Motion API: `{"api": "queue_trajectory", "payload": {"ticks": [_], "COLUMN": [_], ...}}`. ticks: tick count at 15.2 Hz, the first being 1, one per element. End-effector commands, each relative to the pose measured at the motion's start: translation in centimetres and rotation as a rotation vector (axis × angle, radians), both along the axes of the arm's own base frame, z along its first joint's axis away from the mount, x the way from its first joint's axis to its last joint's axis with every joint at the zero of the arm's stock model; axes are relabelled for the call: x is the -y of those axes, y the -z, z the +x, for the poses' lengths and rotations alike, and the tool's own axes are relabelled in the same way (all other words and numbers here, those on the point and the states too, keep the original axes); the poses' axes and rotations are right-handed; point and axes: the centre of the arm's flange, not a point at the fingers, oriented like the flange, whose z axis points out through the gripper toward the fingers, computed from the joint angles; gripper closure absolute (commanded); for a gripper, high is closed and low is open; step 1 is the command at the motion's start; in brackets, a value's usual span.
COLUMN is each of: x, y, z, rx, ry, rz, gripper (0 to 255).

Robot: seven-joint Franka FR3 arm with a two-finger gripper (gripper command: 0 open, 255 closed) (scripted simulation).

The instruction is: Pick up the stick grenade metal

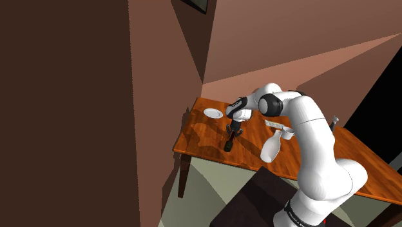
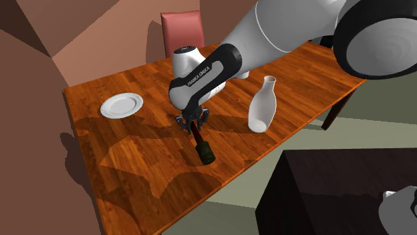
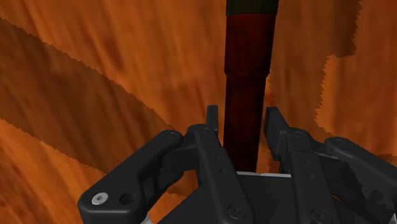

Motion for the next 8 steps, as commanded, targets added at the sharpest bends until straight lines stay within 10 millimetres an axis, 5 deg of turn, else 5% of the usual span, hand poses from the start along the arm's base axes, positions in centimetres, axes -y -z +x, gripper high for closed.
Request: {"api": "queue_trajectory", "payload": {"ticks": [1,8], "x": [0.1,0.1], "y": [-1.1,-4.8], "z": [0.1,0.1], "rx": [0.0,0.0], "ry": [0.0,0.0], "rz": [0.0,0.0], "gripper": [255,255]}}
